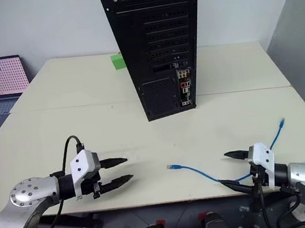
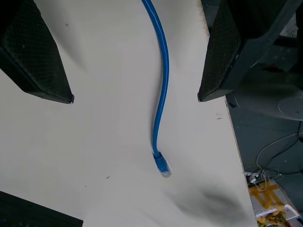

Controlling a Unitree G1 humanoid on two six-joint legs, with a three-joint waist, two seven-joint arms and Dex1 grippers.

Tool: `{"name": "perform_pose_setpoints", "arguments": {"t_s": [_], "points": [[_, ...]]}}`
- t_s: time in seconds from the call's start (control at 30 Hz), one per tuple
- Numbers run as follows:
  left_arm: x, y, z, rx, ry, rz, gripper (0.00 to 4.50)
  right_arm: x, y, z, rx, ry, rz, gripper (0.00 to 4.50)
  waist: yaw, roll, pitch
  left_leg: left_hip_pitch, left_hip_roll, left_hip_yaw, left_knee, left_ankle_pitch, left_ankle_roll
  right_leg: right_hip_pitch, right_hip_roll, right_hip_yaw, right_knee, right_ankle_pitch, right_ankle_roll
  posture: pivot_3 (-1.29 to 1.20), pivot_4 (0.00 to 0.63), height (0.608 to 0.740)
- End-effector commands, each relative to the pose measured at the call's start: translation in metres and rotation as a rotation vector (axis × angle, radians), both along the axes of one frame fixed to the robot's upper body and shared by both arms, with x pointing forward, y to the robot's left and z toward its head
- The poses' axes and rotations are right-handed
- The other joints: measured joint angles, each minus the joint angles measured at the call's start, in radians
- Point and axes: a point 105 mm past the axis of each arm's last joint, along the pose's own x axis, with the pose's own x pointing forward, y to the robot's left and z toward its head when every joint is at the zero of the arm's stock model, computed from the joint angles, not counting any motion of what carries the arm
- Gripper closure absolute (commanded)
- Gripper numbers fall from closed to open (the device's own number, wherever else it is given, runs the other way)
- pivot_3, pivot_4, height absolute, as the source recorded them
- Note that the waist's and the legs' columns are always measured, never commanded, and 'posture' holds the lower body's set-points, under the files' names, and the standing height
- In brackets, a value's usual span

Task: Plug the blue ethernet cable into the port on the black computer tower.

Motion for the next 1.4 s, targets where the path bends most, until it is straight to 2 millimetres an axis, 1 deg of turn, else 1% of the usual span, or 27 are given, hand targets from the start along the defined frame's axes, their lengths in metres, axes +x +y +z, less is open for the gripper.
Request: {"name": "perform_pose_setpoints", "arguments": {"t_s": [0.03, 0.27, 0.4, 0.53, 0.6, 0.73, 0.8, 0.93, 1.07, 1.2, 1.27, 1.37, 1.4], "points": [[-0.007, -0.003, 0.008, 0.016, -0.028, -0.049, 1.62, 0.001, -0.003, 0.01, -0.006, -0.052, 0.007, 0.05, 0.0, 0.0, 0.0, 0.0, 0.0, 0.0, 0.0, 0.0, 0.0, 0.0, 0.0, 0.0, 0.0, 0.0, 0.0, 0.0, 0.15, 0.74], [-0.01, -0.005, 0.006, 0.048, -0.033, -0.069, 1.62, 0.004, 0.002, 0.014, -0.005, -0.059, 0.011, 0.05, 0.0, 0.0, 0.0, 0.0, 0.0, 0.0, 0.0, 0.0, 0.0, 0.0, 0.0, 0.0, 0.0, 0.0, 0.0, 0.0, 0.15, 0.74], [-0.014, -0.01, 0.003, 0.068, -0.03, -0.101, 1.62, 0.009, 0.011, 0.02, 0.005, -0.072, 0.017, 0.05, 0.0, 0.0, 0.0, 0.0, 0.0, 0.0, 0.0, 0.0, 0.0, 0.0, 0.0, 0.0, 0.0, 0.0, 0.0, 0.0, 0.15, 0.74], [-0.015, -0.019, 0.007, 0.029, -0.039, -0.132, 1.62, 0.018, 0.021, 0.016, -0.021, -0.071, 0.001, 0.05, 0.0, 0.0, 0.0, 0.0, 0.0, 0.0, 0.0, 0.0, 0.0, 0.0, 0.0, 0.0, 0.0, 0.0, 0.0, 0.0, 0.15, 0.74], [-0.015, -0.022, 0.005, 0.034, -0.041, -0.15, 1.62, 0.024, 0.032, 0.014, -0.016, -0.073, 0.003, 0.05, 0.0, 0.0, 0.0, 0.0, 0.0, 0.0, 0.0, 0.0, 0.0, 0.0, 0.0, 0.0, 0.0, 0.0, 0.0, 0.0, 0.15, 0.74], [-0.01, -0.025, 0.003, 0.041, -0.055, -0.162, 1.62, 0.036, 0.064, 0.009, 0.014, -0.07, 0.029, 0.05, -0.002, 0.0, 0.0, 0.0, 0.0, 0.0, 0.0, 0.0, 0.0, 0.0, 0.0, 0.0, 0.001, 0.0, 0.0, 0.0, 0.15, 0.74], [-0.009, -0.026, 0.002, 0.043, -0.054, -0.171, 1.62, 0.041, 0.074, 0.007, 0.012, -0.078, 0.047, 0.05, -0.003, 0.0, 0.0, 0.0, 0.0, 0.0, 0.0, 0.0, 0.0, 0.0, 0.0, 0.0, 0.001, 0.0, 0.0, 0.0, 0.15, 0.74], [-0.008, -0.028, 0.001, 0.047, -0.054, -0.176, 1.62, 0.046, 0.092, -0.001, -0.001, -0.074, 0.092, 0.05, -0.002, 0.0, 0.0, 0.0, 0.0, 0.0, 0.0, 0.0, 0.0, 0.0, 0.0, 0.0, 0.001, 0.0, 0.0, 0.0, 0.15, 0.74], [-0.008, -0.03, 0.0, 0.049, -0.056, -0.184, 1.62, 0.047, 0.101, -0.01, -0.027, -0.063, 0.133, 0.05, -0.002, 0.0, 0.0, 0.0, 0.0, 0.0, 0.0, 0.0, 0.0, 0.0, 0.0, 0.0, 0.001, 0.0, 0.0, 0.0, 0.15, 0.74], [-0.008, -0.031, -0.001, 0.049, -0.056, -0.187, 1.62, 0.048, 0.101, -0.018, -0.071, -0.059, 0.155, 0.71, -0.002, 0.0, 0.0, 0.0, 0.0, 0.0, 0.0, 0.0, 0.0, 0.0, 0.0, 0.0, 0.002, 0.0, 0.0, 0.0, 0.15, 0.74], [-0.009, -0.032, -0.001, 0.045, -0.056, -0.189, 1.62, 0.048, 0.101, -0.021, -0.087, -0.051, 0.16, 1.36, -0.002, 0.0, 0.0, 0.0, 0.0, 0.0, 0.0, 0.0, 0.0, 0.0, 0.0, 0.0, 0.002, 0.0, 0.0, 0.0, 0.15, 0.74], [-0.009, -0.033, -0.001, 0.034, -0.055, -0.199, 1.62, 0.048, 0.1, -0.026, -0.11, -0.038, 0.163, 2.02, -0.002, 0.0, 0.0, 0.0, 0.0, 0.0, 0.0, 0.0, 0.0, 0.0, 0.001, 0.0, 0.002, 0.0, 0.0, 0.0, 0.15, 0.74], [-0.01, -0.034, -0.001, 0.032, -0.055, -0.202, 1.62, 0.048, 0.1, -0.027, -0.118, -0.034, 0.165, 2.36, -0.002, 0.0, 0.0, 0.0, 0.0, 0.0, 0.0, 0.0, 0.0, 0.0, 0.001, 0.0, 0.002, 0.0, 0.0, 0.0, 0.15, 0.74]]}}
